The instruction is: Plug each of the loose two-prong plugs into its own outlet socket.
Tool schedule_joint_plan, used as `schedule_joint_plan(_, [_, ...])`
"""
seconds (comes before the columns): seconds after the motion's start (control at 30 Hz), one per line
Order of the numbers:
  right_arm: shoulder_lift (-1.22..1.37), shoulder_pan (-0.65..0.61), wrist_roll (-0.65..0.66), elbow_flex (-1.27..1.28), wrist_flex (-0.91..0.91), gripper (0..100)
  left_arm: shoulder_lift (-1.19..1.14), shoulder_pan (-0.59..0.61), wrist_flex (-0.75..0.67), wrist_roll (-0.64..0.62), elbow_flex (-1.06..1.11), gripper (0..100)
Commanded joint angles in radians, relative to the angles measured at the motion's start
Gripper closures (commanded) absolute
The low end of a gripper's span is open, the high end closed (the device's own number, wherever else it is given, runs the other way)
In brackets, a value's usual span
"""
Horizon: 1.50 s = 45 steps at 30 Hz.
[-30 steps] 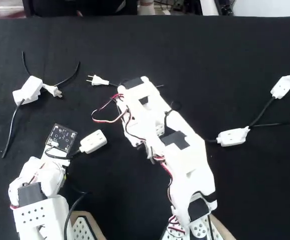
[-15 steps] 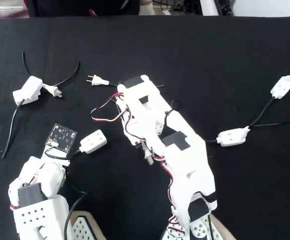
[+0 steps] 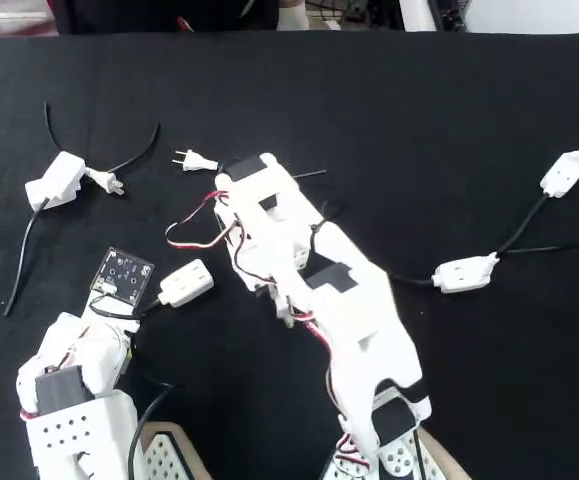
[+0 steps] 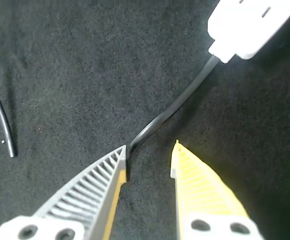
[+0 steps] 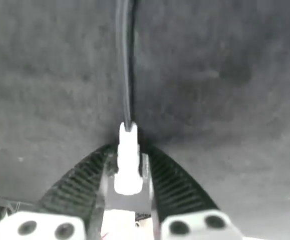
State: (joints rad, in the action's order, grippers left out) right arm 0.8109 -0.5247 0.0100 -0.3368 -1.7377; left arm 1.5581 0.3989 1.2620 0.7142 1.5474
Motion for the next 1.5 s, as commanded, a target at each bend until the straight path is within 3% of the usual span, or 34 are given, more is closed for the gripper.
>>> schedule_joint_plan(0.0, [0.042,-0.009,-0.015,-0.127,-0.026,98.2,0.002,-0.013,0.012,0.009,-0.004,84])
schedule_joint_plan(0.23, [0.036,-0.008,-0.032,-0.140,-0.028,96.8,0.002,-0.013,0.012,0.009,-0.004,84])
schedule_joint_plan(0.43, [0.036,-0.012,-0.034,-0.139,-0.028,78.3,0.002,-0.013,0.012,0.009,-0.004,84])
schedule_joint_plan(0.53, [0.036,-0.009,-0.034,-0.142,-0.028,84.5,0.002,-0.013,0.012,0.009,-0.004,84])
schedule_joint_plan(0.63, [0.035,-0.008,-0.031,-0.139,-0.028,98.2,0.002,-0.013,0.012,0.009,-0.004,84])
schedule_joint_plan(1.07, [-0.013,-0.011,-0.028,-0.111,-0.029,98.6,0.002,-0.013,0.012,0.009,-0.004,84])
schedule_joint_plan(1.47, [-0.559,-0.014,-0.048,0.160,0.058,98.6,0.002,-0.013,0.012,0.008,-0.004,84])
